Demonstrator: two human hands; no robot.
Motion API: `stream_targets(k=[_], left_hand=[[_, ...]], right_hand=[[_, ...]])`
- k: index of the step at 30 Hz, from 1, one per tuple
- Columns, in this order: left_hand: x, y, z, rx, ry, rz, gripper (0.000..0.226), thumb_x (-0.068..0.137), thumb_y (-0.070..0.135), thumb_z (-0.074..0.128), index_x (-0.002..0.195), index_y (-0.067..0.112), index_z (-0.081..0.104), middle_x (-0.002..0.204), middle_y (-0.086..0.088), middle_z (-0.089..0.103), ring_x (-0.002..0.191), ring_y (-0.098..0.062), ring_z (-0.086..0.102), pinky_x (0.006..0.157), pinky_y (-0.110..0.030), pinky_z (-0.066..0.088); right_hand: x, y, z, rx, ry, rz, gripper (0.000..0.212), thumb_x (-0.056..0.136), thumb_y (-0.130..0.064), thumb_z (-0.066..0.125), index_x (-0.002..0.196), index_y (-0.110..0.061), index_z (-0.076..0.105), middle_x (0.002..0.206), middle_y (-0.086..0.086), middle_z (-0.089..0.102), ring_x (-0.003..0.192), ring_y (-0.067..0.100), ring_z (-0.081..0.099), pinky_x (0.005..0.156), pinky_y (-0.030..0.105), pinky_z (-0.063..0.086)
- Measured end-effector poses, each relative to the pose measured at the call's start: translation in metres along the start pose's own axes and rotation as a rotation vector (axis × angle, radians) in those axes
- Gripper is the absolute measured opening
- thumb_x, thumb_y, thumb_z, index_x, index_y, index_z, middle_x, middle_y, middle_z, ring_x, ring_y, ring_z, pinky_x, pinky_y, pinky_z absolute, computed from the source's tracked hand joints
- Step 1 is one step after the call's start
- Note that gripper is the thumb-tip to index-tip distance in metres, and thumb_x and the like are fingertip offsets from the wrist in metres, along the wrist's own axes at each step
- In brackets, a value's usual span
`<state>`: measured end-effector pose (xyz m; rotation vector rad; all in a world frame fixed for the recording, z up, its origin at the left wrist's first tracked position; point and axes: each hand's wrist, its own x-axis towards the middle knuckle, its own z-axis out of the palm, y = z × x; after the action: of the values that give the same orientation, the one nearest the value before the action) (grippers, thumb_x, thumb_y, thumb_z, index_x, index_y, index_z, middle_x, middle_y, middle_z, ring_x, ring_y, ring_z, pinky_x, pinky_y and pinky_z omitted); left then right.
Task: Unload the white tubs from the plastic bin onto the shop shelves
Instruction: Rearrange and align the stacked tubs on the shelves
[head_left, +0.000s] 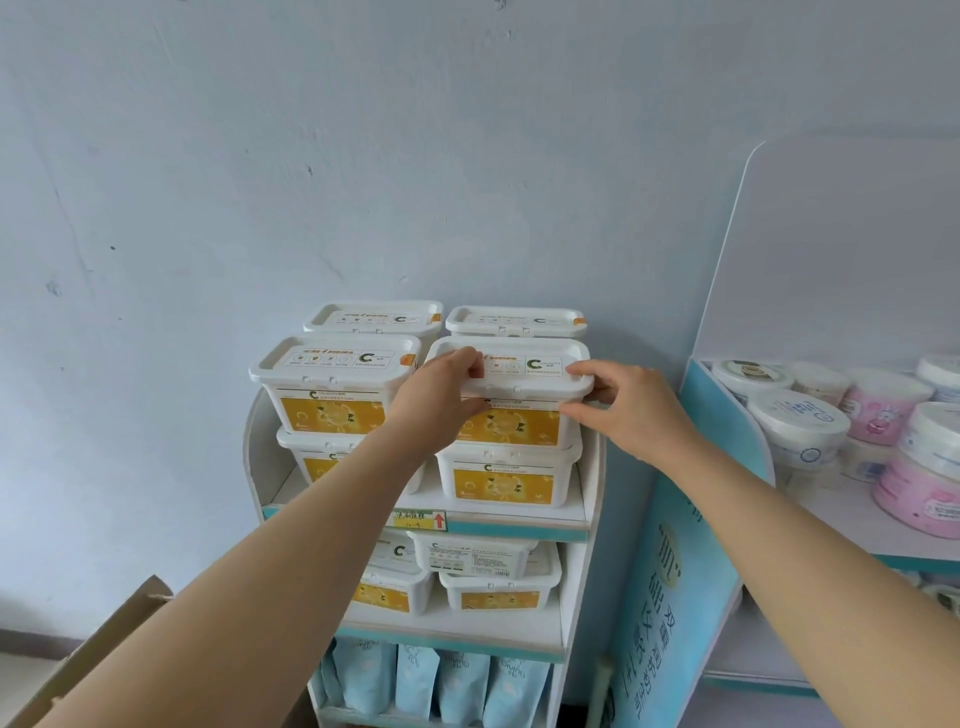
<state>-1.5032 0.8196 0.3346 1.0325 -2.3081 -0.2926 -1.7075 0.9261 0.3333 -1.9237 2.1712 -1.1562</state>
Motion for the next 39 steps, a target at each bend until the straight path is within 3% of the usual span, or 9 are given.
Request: stream_targets(k=[5,12,20,24,26,28,32,36,39], left_hand=[[-0.003,0.006,-0.021,-0.050,-0.064,-0.006,0.038,0.077,0.040,0.075,0.109,0.026,0.061,0.112,0.010,0.058,0.081,-0.014,0.057,0.073,-0.030,0.048],[0.017,0.000,-0.043,0.048,0.143,-0.032,0.033,0.085,0.048,0.063,0.111,0.027,0.065,0.112,0.007,0.067,0.104,-0.014,0.061,0.079,-0.030,0.046],[0.075,-0.025,-0.027,0.092,-0.062,-0.040,0.043,0.093,0.040,0.055,0.133,0.026,0.053,0.135,0.001,0.053,0.121,-0.021,0.051,0.093,-0.036,0.043],[0.097,-0.037,-0.024,0.021,-0.155,-0.014,0.029,0.096,0.033,0.047,0.102,0.017,0.070,0.102,0.001,0.063,0.096,-0.021,0.059,0.073,-0.027,0.040],[0.107,-0.042,-0.026,-0.017,-0.161,0.003,0.036,0.097,0.031,0.046,0.075,0.008,0.064,0.074,-0.003,0.058,0.070,-0.020,0.054,0.058,-0.028,0.038],[0.117,-0.045,-0.029,-0.046,-0.187,0.005,0.032,0.097,0.030,0.049,0.085,0.008,0.068,0.078,-0.001,0.061,0.070,-0.017,0.053,0.059,-0.027,0.039],[0.133,-0.048,-0.033,0.014,-0.307,0.012,0.024,0.093,0.038,0.055,0.108,0.022,0.065,0.109,0.004,0.060,0.091,-0.017,0.056,0.080,-0.029,0.042],[0.138,-0.054,-0.029,-0.034,-0.390,0.038,0.021,0.089,0.040,0.061,0.101,0.024,0.060,0.100,0.008,0.052,0.087,-0.014,0.052,0.068,-0.024,0.040],[0.140,-0.059,-0.026,-0.113,-0.347,0.057,0.019,0.086,0.038,0.067,0.092,0.021,0.062,0.093,0.010,0.052,0.075,-0.006,0.047,0.060,-0.021,0.036]], right_hand=[[0.001,-0.004,-0.011,-0.115,-0.049,0.000,0.075,0.075,-0.057,0.068,0.140,-0.030,0.043,0.139,-0.006,0.052,0.124,0.017,0.050,0.101,0.043,0.044],[0.020,-0.015,-0.014,-0.142,-0.013,-0.038,0.056,0.089,-0.053,0.053,0.134,-0.019,0.053,0.141,-0.001,0.051,0.129,0.018,0.046,0.103,0.034,0.036],[0.075,-0.023,-0.008,-0.155,-0.092,0.182,0.067,0.088,-0.043,0.061,0.145,-0.019,0.036,0.146,0.002,0.043,0.131,0.022,0.042,0.101,0.031,0.035],[0.090,-0.021,0.002,-0.225,-0.181,0.263,0.066,0.088,-0.048,0.059,0.141,-0.015,0.042,0.143,0.004,0.046,0.128,0.022,0.046,0.100,0.031,0.036],[0.095,-0.020,0.001,-0.182,-0.135,0.278,0.049,0.091,-0.047,0.054,0.125,-0.013,0.059,0.121,0.002,0.061,0.112,0.020,0.055,0.090,0.030,0.041],[0.100,-0.019,-0.002,-0.081,-0.091,0.319,0.047,0.094,-0.047,0.047,0.097,-0.006,0.069,0.093,0.007,0.068,0.089,0.026,0.062,0.078,0.034,0.047],[0.104,-0.017,0.000,-0.006,-0.136,0.379,0.046,0.091,-0.049,0.052,0.125,-0.019,0.062,0.131,0.000,0.059,0.116,0.021,0.056,0.092,0.031,0.042],[0.107,-0.018,0.008,-0.010,-0.110,0.384,0.054,0.084,-0.052,0.063,0.129,-0.024,0.058,0.141,-0.002,0.050,0.128,0.020,0.048,0.099,0.033,0.037],[0.108,-0.014,0.009,0.032,-0.042,0.383,0.044,0.084,-0.046,0.065,0.121,-0.022,0.065,0.132,-0.001,0.058,0.117,0.018,0.055,0.095,0.034,0.042]])
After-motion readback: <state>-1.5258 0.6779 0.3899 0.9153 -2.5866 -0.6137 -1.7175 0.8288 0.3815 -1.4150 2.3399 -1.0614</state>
